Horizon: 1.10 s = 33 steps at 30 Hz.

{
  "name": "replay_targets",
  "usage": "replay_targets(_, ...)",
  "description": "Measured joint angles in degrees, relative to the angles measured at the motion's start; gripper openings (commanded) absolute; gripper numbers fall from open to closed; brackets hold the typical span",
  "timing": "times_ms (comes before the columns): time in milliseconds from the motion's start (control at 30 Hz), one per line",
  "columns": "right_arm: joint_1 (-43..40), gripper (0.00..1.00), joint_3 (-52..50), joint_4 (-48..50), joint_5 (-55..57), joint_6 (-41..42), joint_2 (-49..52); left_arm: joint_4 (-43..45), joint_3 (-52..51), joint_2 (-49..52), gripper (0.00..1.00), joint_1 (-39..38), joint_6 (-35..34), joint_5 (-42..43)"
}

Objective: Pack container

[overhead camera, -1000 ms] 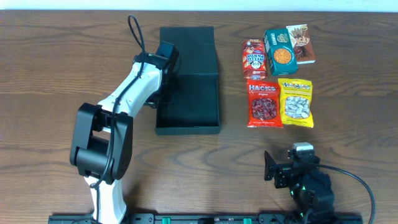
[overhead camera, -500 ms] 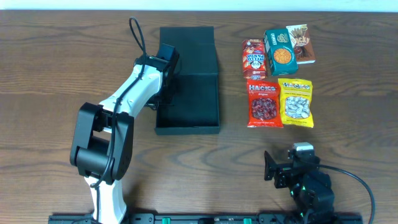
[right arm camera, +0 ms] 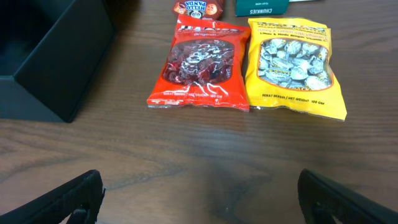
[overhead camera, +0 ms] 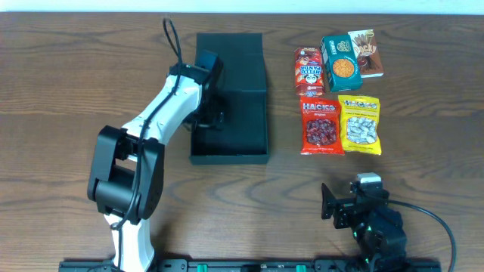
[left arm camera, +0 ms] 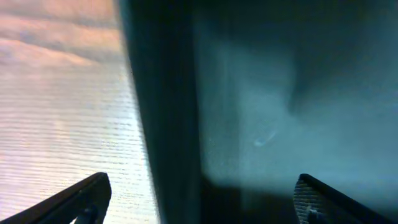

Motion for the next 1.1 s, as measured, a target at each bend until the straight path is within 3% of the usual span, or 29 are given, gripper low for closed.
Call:
replay_targets(233,0.0,0.99,0.0,0.0,0.0,0.0,0.0,-3.3,9.6,-0.8,0.95,0.0,-0.1,0.0)
replay_targets(367,0.0,0.99,0.0,0.0,0.0,0.0,0.0,-0.4,13.3,-6.4,0.95,0.5,-0.1,0.0)
replay_targets(600,0.0,0.99,0.0,0.0,0.0,0.0,0.0,6.3,14.8,-15.6,0.95,7.3,1.3,0.0)
replay_targets(867,0.0,0.99,0.0,0.0,0.0,0.0,0.0,7.4,14.8,-15.1,0.95,17.7,1.6,-0.1)
replay_targets(1100,0.0,0.99,0.0,0.1,0.0,0.0,0.0,9.0,14.8,-15.1,0.95,19.5,2.9,-0.2)
